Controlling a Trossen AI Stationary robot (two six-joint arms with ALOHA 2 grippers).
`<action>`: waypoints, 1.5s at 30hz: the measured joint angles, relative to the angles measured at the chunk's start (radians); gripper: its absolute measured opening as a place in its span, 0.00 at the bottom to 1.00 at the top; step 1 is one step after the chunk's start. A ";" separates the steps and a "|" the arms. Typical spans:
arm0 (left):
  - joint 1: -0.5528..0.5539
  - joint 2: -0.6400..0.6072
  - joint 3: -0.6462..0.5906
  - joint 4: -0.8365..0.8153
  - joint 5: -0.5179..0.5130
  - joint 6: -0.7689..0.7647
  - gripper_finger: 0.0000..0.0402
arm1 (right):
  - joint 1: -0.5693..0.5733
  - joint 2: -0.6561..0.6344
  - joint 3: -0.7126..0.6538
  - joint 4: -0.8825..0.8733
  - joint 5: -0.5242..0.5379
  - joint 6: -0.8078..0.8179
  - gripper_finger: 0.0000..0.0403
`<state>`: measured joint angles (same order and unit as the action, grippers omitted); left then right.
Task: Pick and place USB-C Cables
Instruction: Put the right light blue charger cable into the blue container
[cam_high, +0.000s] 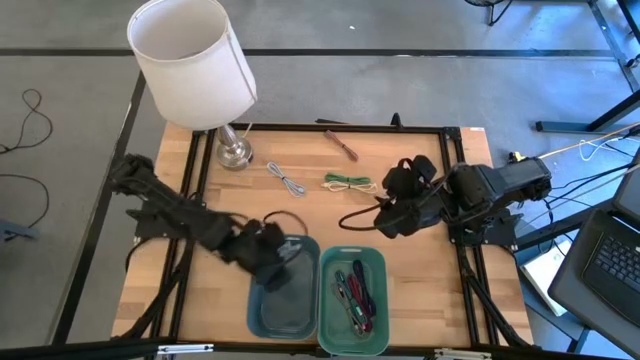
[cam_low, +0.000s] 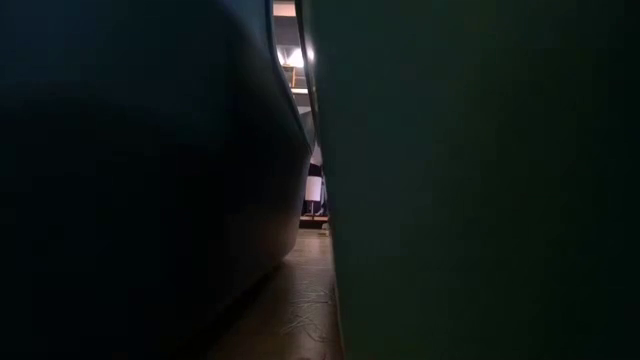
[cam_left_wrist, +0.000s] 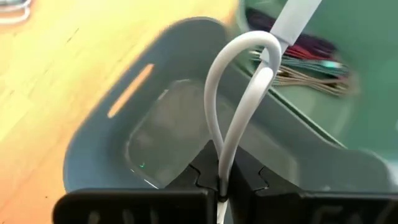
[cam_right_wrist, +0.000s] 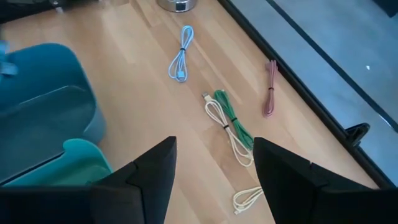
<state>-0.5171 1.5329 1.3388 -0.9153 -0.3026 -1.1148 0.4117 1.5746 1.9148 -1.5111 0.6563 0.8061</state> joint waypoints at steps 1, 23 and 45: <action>0.024 0.015 0.000 0.003 0.017 0.000 0.01 | 0.005 0.000 0.000 0.000 -0.003 0.001 0.54; -0.081 0.098 -0.061 0.222 -0.028 -0.614 0.01 | 0.057 -0.065 -0.006 -0.060 0.026 -0.140 0.54; 0.094 0.250 -0.257 0.581 0.182 -0.602 0.09 | 0.065 -0.139 -0.006 -0.060 -0.002 -0.290 0.54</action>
<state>-0.4233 1.7824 1.0817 -0.3343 -0.1209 -1.7171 0.4770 1.4357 1.9083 -1.5711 0.6542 0.5160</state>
